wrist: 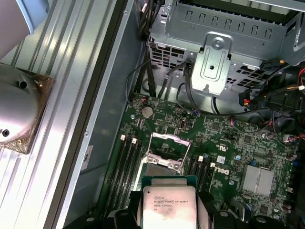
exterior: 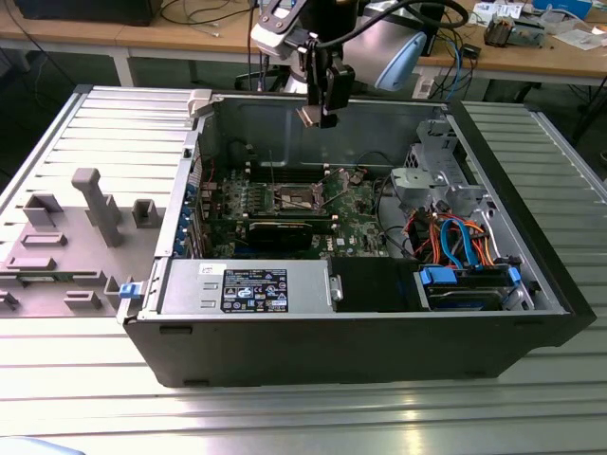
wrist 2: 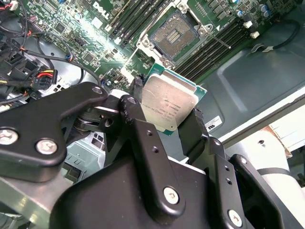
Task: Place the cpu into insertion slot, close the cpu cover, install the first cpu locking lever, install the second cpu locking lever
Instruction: 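Place the cpu into insertion slot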
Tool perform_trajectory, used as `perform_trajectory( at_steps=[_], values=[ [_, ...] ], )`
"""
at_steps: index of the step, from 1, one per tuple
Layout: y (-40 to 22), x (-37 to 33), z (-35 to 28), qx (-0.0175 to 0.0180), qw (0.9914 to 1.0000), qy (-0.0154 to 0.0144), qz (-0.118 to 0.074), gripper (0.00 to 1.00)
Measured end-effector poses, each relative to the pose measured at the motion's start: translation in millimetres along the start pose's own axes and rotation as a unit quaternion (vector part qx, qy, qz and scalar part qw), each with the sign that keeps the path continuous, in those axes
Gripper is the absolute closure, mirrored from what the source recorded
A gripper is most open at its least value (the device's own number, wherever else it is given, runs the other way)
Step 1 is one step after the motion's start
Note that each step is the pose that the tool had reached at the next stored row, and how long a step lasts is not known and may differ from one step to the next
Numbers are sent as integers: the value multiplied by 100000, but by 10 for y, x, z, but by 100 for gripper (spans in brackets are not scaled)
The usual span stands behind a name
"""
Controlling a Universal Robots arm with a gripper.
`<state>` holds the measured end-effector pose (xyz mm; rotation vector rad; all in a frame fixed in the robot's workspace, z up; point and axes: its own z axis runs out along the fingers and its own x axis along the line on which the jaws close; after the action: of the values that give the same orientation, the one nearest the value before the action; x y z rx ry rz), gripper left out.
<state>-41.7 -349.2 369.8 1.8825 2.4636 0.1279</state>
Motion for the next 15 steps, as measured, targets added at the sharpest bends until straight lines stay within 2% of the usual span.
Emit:
perform_trajectory(
  at_steps=[7,15],
  values=[
    [-2,1,0,-50,99965,-234,2623,45],
    [-2,1,0,-54,99962,-246,2749,45]
  ],
)
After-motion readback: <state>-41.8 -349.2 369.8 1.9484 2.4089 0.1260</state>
